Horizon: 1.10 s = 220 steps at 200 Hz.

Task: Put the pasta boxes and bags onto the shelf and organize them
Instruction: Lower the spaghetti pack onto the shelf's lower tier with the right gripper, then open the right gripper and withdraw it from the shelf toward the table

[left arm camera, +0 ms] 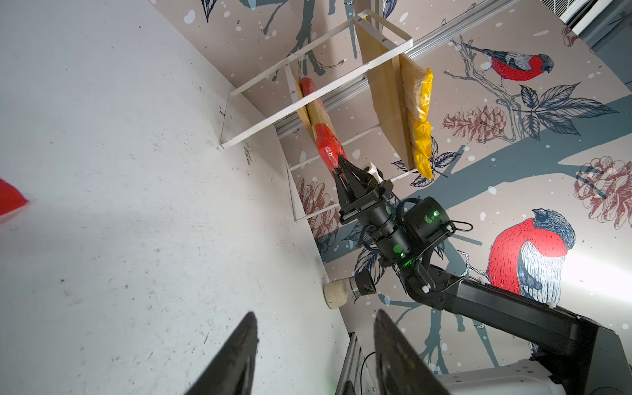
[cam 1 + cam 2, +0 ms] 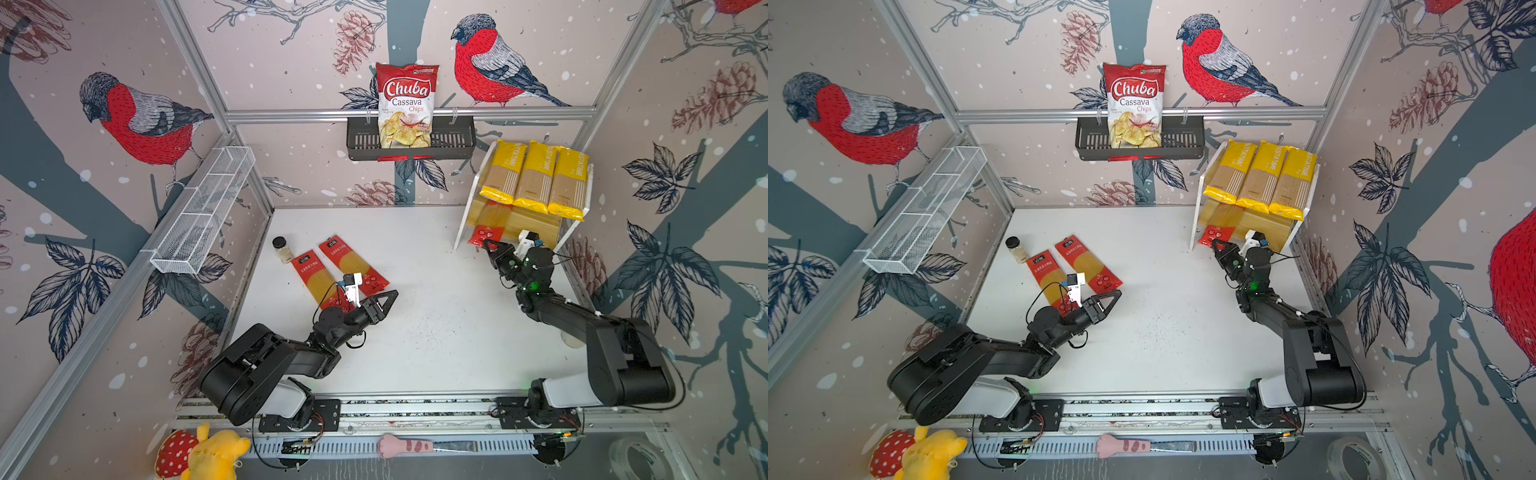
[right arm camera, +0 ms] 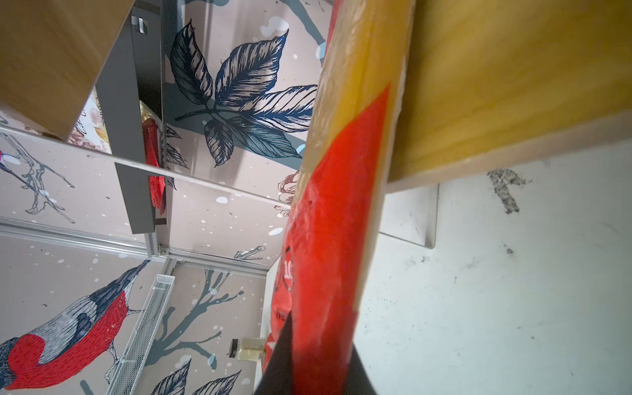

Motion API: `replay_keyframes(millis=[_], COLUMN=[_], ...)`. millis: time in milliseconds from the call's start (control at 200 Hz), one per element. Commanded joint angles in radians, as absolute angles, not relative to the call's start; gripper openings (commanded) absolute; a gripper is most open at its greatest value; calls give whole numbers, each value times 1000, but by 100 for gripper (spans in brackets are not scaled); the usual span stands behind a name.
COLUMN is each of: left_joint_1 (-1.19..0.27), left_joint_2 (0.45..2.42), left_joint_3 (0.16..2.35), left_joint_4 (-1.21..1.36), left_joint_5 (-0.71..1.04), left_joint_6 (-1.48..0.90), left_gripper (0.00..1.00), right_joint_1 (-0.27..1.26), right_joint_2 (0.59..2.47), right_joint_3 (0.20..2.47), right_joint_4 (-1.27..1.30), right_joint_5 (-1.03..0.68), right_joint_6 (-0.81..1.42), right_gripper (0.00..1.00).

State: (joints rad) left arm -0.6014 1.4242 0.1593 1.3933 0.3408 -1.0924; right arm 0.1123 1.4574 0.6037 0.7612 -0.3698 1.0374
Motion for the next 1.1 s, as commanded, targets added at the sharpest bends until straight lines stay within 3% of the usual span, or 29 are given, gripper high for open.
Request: replay_keyframes(millis=[0,635,986,1096], left_joint_1=[-609,-627,-629,-629], left_joint_2=[1435,1442,1447,1458], left_joint_3=[170,186,179,178], left_joint_4=[1408,1380,1382,1396], left_joint_5=[346,333,330,332], left_joint_6=[-1078,-1066,-1062,-1064], left_gripper=[54,54,54,54], right_joint_1=[109,106,107,110], right_joint_2=[1496,1606,1571,1553], right_joint_3=[637,695,655,627], right_joint_4=[787,852,854,861], right_joint_5=[-431,-459,-453,-451], right_joint_6=[985,1032,1060,1071], right_gripper=[15,13,37,40])
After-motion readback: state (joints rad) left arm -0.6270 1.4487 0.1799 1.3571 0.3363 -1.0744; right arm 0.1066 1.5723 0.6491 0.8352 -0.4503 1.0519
